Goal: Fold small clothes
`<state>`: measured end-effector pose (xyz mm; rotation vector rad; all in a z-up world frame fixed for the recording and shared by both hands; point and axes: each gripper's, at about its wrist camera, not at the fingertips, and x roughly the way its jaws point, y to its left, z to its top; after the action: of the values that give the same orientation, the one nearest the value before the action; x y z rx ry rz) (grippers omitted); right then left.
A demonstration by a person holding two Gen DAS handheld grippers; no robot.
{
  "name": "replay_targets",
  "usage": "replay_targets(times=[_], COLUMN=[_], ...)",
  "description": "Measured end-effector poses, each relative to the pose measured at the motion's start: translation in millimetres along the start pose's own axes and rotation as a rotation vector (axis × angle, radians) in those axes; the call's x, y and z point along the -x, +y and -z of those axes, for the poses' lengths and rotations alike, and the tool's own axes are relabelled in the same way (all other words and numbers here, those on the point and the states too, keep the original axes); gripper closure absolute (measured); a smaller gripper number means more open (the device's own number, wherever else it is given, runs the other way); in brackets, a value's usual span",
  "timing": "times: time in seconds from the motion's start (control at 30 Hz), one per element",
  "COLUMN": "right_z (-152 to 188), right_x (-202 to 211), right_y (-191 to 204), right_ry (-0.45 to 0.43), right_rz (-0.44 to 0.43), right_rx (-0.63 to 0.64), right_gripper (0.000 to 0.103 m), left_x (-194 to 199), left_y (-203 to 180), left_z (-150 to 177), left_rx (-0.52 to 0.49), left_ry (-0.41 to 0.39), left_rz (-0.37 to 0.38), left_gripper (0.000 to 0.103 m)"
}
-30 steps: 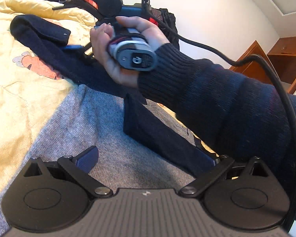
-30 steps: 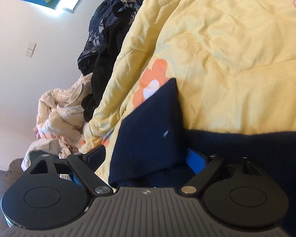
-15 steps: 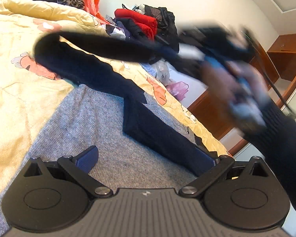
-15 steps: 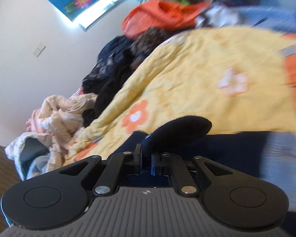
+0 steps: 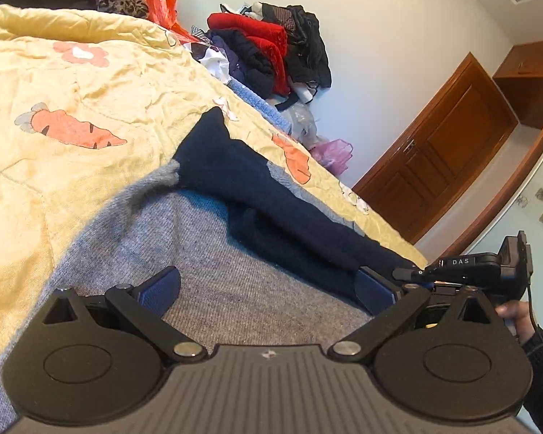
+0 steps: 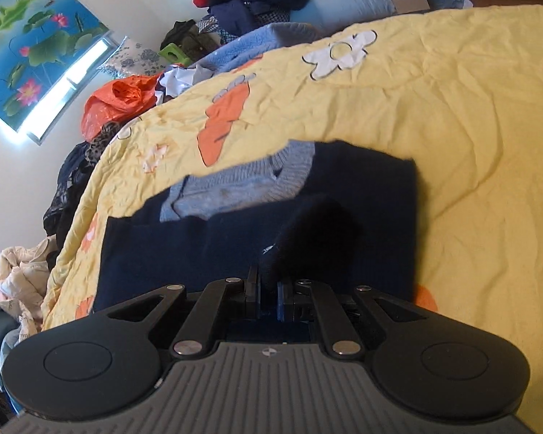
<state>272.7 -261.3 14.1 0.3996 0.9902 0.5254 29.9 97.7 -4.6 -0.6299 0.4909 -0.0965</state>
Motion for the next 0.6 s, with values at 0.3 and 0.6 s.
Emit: replay_targets(times=[0.3, 0.6], right_z=[24.3, -0.9], right_x=[10.4, -3.8], right_y=[-20.5, -37.1], right_ry=[-0.035, -0.125], right_rz=[-0.07, -0.06], right_rx=[-0.07, -0.191], right_gripper=[0.05, 0.054], left_x=[-25.8, -146.2], left_y=[-35.0, -60.7], left_z=[-40.1, -98.4], left_rx=[-0.142, -0.406], left_ry=[0.122, 0.161], left_rz=[-0.026, -0.293], left_gripper=[0.0, 0.0])
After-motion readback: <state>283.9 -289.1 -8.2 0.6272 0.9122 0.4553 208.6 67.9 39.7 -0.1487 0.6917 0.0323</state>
